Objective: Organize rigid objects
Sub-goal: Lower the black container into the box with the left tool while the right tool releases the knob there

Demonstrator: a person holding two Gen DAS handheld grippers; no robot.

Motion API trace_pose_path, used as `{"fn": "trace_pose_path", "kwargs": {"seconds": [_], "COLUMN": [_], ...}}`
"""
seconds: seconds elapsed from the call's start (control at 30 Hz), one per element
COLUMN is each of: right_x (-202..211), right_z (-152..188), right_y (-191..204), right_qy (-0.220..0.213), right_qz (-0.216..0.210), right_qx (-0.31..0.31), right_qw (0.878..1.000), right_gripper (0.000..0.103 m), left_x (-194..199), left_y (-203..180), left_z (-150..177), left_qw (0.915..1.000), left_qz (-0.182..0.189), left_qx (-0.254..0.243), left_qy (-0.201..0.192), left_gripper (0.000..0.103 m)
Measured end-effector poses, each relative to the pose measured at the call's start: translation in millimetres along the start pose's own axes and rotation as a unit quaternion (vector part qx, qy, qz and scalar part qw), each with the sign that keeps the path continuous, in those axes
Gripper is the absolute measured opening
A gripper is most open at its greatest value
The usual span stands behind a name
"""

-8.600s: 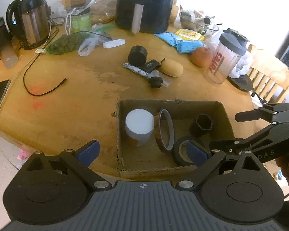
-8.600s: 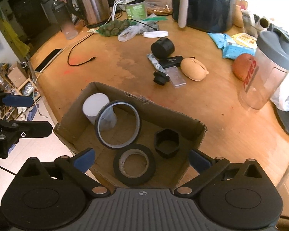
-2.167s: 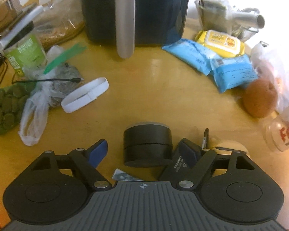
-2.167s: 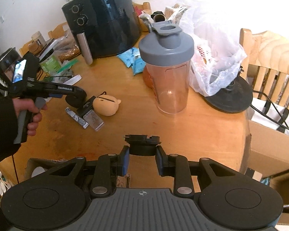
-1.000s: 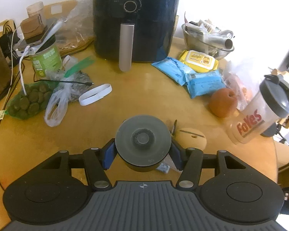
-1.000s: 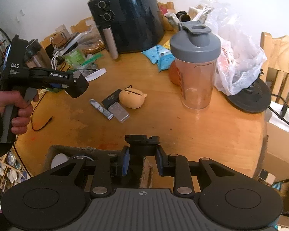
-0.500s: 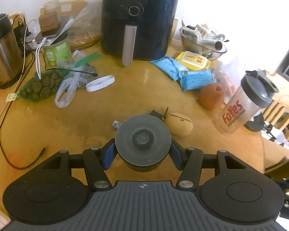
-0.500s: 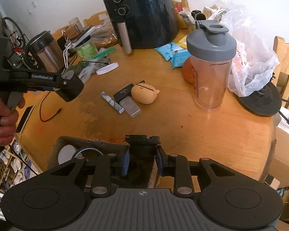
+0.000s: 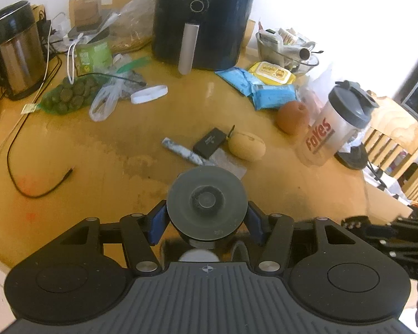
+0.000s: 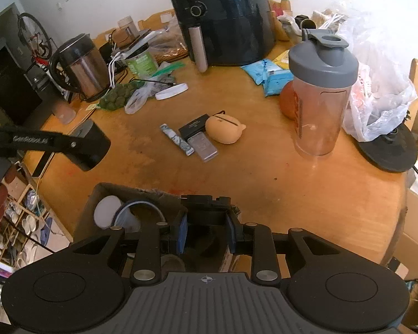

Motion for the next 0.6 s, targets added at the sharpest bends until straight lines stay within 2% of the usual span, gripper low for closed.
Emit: {"fn": "trace_pose_path", "kwargs": {"seconds": [0.6], "right_x": [-3], "right_z": [6], "right_y": [19], "right_qy": [0.004], "right_qz": [-0.029], "right_qx": [0.025], "right_qw": [0.999], "right_gripper": [0.031], "left_x": [9], "left_y": [17], "left_z": [75], "left_qw": [0.9979], "left_qz": [-0.018], "left_qx": [0.038], "left_qy": [0.049], "left_gripper": [0.057]}}
Point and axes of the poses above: each gripper's, at about its wrist camera, not at the fingertips, and x roughly against the way its jaws point, y to its left, z to its underside, the point moved 3 cm from there along -x, roughly the way its jaws point, and after that the axes turned 13 degrees about x, right-handed, at the moved point
